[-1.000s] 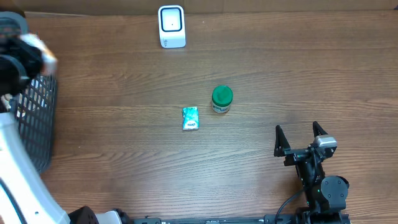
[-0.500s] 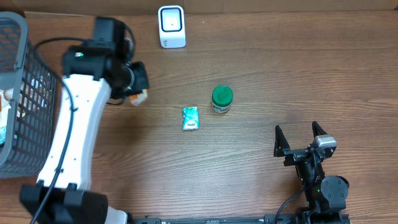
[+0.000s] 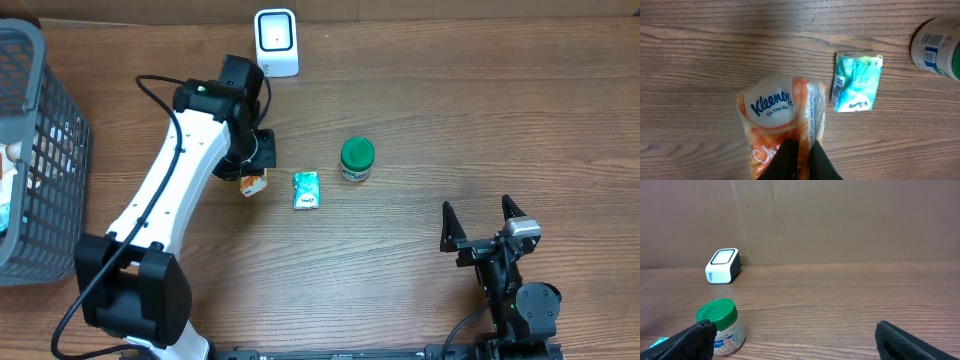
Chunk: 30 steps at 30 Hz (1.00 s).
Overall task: Scan the item barcode
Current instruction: 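Carry Kleenex pack with left gripper toward scanner, then place Kleenex pack beside jar and return left gripper to basket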
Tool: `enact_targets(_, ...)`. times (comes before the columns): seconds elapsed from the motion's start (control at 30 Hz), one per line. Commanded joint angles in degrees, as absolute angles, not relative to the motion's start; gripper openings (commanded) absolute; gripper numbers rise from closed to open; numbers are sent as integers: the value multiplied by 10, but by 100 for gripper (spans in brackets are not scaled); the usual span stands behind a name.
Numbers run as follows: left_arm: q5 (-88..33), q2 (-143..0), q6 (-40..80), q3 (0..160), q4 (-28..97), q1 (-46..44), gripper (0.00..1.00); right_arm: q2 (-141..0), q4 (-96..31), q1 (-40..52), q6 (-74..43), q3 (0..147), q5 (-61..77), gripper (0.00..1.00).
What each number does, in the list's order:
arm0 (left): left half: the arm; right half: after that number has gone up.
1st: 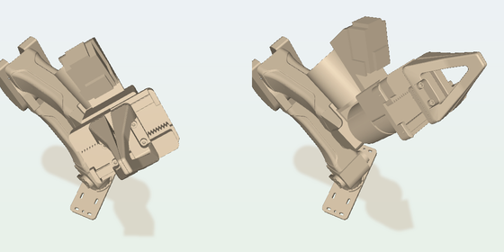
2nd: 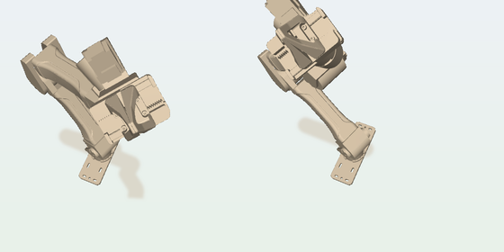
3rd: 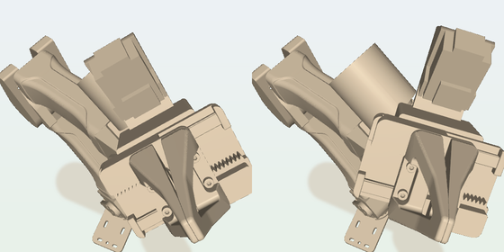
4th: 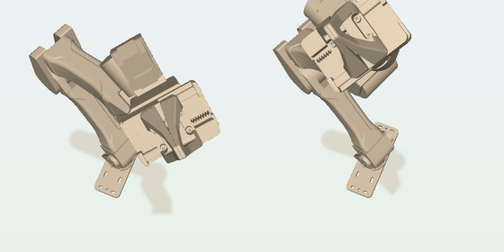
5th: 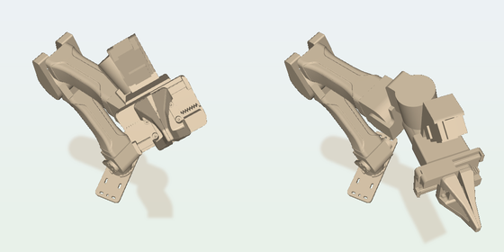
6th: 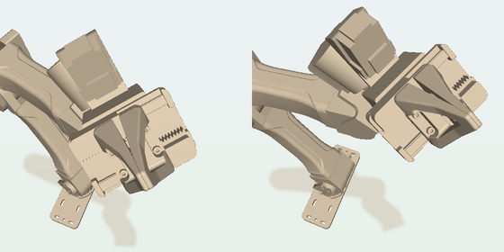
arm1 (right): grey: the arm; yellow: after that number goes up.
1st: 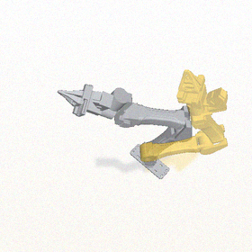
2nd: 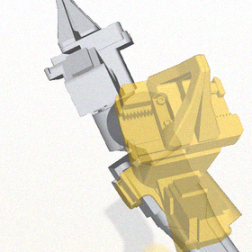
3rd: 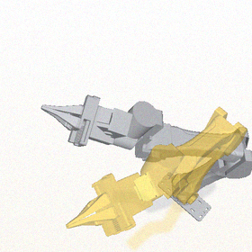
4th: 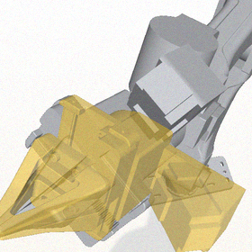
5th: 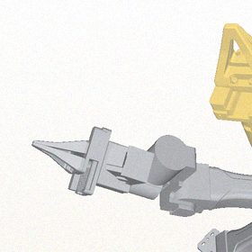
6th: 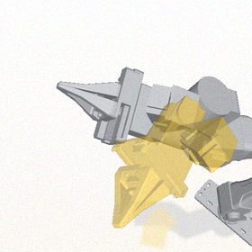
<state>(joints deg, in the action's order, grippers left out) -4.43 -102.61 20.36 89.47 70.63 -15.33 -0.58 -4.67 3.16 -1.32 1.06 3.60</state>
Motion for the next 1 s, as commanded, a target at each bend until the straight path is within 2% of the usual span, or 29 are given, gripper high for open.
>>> enact_targets(0.0, -39, -1038, 189, 892, 698, -168, 4, -2, -44, 35, -15, 4, 36, 100)
enact_targets(0.53, -38, -1038, 208, 796, 563, -307, 4, -2, -44, 35, -15, 4, 36, 100)
enact_targets(0.73, -39, -1038, 218, 762, 465, -331, 4, -2, -44, 35, -15, 4, 36, 100)
enact_targets(0.9, -40, -1038, 245, 761, 442, -335, 4, -2, -44, 35, -15, 4, 36, 100)
enact_targets(0.93, -40, -1038, 246, 761, 442, -335, 8, -2, -44, 35, -15, 4, 36, 100)
enact_targets(0.97, -40, -1038, 247, 761, 442, -335, 18, -2, -44, 35, -15, 4, 36, 100)
